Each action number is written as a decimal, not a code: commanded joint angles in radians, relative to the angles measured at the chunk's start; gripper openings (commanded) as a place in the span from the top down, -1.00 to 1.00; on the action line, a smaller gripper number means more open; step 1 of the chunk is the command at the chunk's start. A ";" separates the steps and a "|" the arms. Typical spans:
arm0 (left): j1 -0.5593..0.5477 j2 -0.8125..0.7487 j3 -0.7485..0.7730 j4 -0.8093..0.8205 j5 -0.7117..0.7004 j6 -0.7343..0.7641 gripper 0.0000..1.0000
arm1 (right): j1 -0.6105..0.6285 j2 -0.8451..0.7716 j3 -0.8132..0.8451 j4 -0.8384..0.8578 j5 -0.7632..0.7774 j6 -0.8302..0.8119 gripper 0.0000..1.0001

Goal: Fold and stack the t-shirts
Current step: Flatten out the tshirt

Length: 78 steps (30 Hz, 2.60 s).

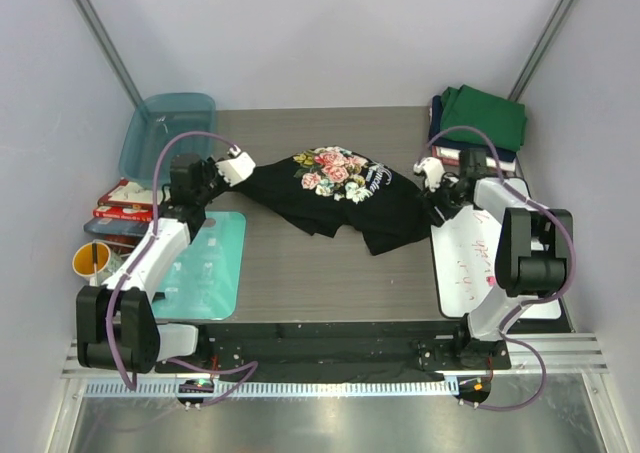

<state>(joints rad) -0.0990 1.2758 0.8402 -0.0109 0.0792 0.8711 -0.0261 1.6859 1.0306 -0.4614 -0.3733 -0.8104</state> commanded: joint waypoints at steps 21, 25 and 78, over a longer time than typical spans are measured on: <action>-0.011 0.034 0.011 0.054 0.011 0.011 1.00 | -0.173 0.198 0.200 -0.385 -0.418 -0.087 0.52; -0.016 0.037 0.007 0.055 0.021 0.012 1.00 | -0.175 0.179 0.203 -0.385 -0.391 -0.082 0.81; -0.114 -0.160 0.362 0.002 -0.411 -0.015 1.00 | -0.121 -0.719 0.332 0.118 0.410 0.010 0.98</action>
<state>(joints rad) -0.2100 1.2221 1.0538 0.0933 -0.2207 0.8749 -0.1429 1.0264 1.2922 -0.2897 -0.0673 -0.7506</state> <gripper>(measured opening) 0.006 0.027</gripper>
